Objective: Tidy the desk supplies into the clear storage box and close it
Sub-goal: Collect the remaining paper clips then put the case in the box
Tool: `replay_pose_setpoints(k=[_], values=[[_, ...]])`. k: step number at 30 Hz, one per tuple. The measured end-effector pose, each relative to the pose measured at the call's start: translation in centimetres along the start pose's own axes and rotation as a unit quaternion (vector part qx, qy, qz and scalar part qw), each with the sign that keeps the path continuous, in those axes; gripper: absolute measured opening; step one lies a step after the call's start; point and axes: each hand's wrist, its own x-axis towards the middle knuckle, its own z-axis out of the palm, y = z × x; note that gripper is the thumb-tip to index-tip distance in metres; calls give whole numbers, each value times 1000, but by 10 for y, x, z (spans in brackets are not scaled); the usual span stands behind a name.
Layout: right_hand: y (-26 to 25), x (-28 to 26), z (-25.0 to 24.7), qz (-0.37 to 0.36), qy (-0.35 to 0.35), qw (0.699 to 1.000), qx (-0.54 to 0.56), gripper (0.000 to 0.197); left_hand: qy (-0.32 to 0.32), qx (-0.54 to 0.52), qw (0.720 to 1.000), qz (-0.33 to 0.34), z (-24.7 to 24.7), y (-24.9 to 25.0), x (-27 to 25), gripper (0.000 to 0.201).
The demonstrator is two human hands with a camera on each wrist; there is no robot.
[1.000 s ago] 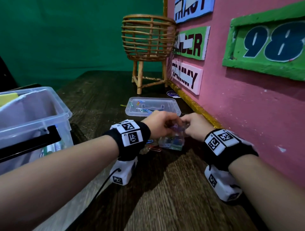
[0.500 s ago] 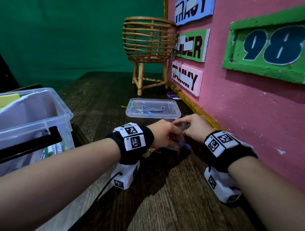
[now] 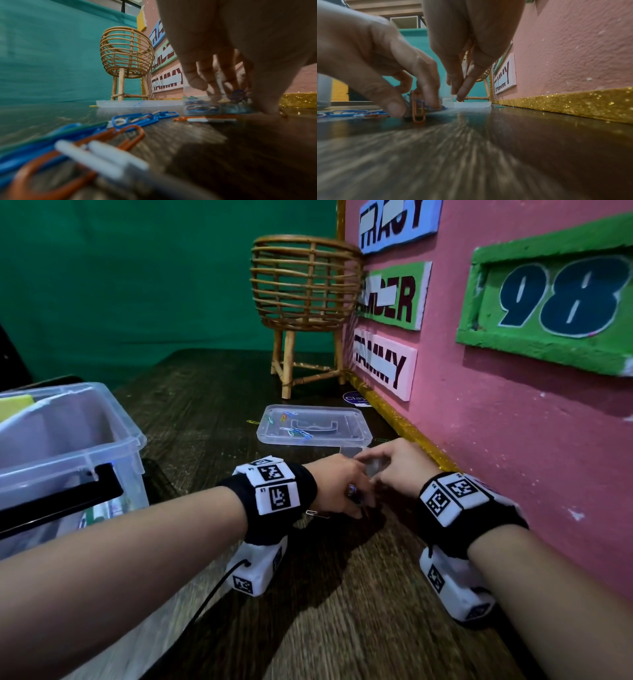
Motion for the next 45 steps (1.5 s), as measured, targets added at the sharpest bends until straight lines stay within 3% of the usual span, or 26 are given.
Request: replay_pose_setpoints(k=[4,7,9,12,17,21,25,28,30,32,34,40,42,45], values=[[1,0,1,1,2,1000,-15,51,61,-36,997,-16,-1,-2,-1,17],[2,0,1,8,12,1000,-15,54,153,-56,985,-51,-2,-4,0,15],[2,0,1,11,11,1000,-17,55,168,-70,980,-77,-3,-6,0,16],[2,1,2,9,6,1000,-6,55,99,-31,989,-106,-2,-8,2,22],[1,-3,1,12,7,1000,-18,54,59,33,978,-196,-5,-13,-2,30],[0,-8,-1,9,24,1000,-13,46,4,30,988,-153,-2,-6,-14,41],[-1,-13,-2,20,45,999,0,40,61,-30,985,-161,-3,-11,-33,47],[-1,-13,-2,16,50,998,-17,40,96,3,965,-246,-7,-27,-52,42],[0,-13,-3,22,61,998,-20,40,18,55,946,-320,-8,-37,-66,36],[-2,-13,-4,36,80,996,-28,40,-72,86,930,-350,-6,-43,-75,36],[-3,-15,-6,44,98,993,-40,38,-109,58,932,-341,-1,-44,-79,41],[-5,-18,-8,52,101,993,-41,39,-138,-62,956,-251,6,-22,-75,63],[-4,-16,-6,50,102,993,-34,39,-106,-53,969,-219,5,-21,-71,71],[-2,-13,-4,54,102,993,-25,39,-45,-33,991,-118,1,-23,-60,57]])
